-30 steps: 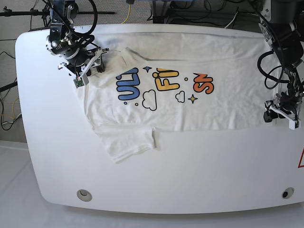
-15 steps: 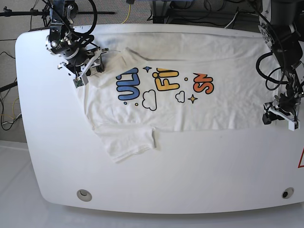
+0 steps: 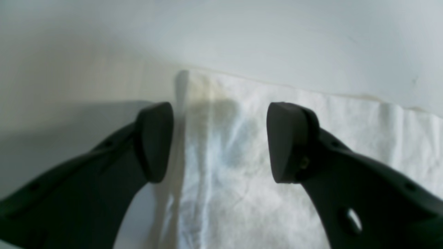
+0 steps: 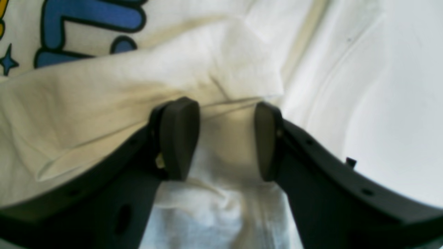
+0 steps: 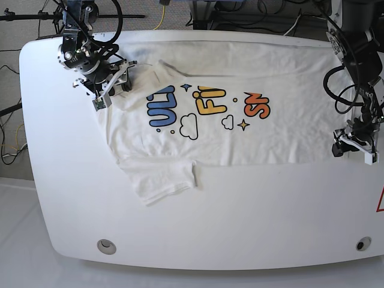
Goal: Fold the T-shirt properly
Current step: 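Lower the left gripper and pinch the shirt's side edge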
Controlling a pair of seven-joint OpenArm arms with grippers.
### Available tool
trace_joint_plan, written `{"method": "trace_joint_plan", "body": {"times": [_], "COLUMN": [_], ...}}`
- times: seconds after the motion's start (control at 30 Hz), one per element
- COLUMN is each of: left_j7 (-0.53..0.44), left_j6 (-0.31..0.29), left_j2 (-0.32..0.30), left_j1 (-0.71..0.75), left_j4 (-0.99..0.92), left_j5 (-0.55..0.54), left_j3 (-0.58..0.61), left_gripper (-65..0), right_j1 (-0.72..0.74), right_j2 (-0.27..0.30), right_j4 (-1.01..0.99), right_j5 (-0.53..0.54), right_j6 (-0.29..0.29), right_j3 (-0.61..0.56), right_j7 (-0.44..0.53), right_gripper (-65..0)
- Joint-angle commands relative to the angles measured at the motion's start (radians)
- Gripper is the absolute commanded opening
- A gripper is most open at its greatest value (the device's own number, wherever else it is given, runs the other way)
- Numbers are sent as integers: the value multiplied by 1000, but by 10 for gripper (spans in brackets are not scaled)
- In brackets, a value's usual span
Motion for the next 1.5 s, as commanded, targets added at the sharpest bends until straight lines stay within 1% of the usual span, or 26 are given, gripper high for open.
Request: {"method": "trace_joint_plan", "body": {"times": [0.0, 0.33, 0.47, 0.53, 0.6, 0.73, 0.8, 0.83, 0.97, 1.2, 1.27, 1.33, 1.47], "left_j7": [16, 27, 22, 17, 11, -1, -2, -4, -3, 1, 1, -9, -10], "left_j6": [-1, 4, 4, 5, 7, 13, 16, 18, 18, 15, 15, 22, 17], "left_j2": [-14, -14, -13, -13, -13, -18, -18, -18, -21, -25, -25, -28, -28], "left_j1": [-10, -11, -11, -10, -10, -7, -6, -6, -8, -13, -14, -10, -11], "left_j4": [9, -12, -14, -15, -16, -12, -13, -15, -22, -27, -28, -23, -25], "left_j5": [-4, -5, 0, 1, 4, 4, 5, 5, 2, -2, -4, -3, 1], "left_j3": [2, 20, 21, 20, 19, 8, 8, 7, 3, -1, -1, 2, 2], "left_gripper": [-236, -232, -254, -293, -359, -560, -637, -650, -643, -540, -532, -556, -606], "right_j1": [6, 3, 4, 4, 5, 5, 6, 6, 5, 10, 12, 9, 14], "right_j2": [10, 9, 9, 9, 9, 9, 9, 8, 7, 8, 8, 8, 8], "right_j4": [9, 8, 7, 7, 5, 6, 6, 7, 8, 8, 10, 11, 11], "right_j5": [-1, -6, -7, -8, -8, -6, -7, -7, -7, -9, -8, -4, -4], "right_j6": [5, 6, 4, 6, 7, 7, 6, 6, 5, 3, 3, 4, 4], "right_j3": [3, 5, 5, 6, 5, 1, 1, 1, -2, -17, -23, -21, -23], "right_j7": [2, -5, -6, -7, -9, -13, -15, -15, -11, -5, -5, 6, 7], "right_gripper": [-360, -360, -360, -360, -360, -360, -360, -360, -361, -360, -361, -360, -360]}}
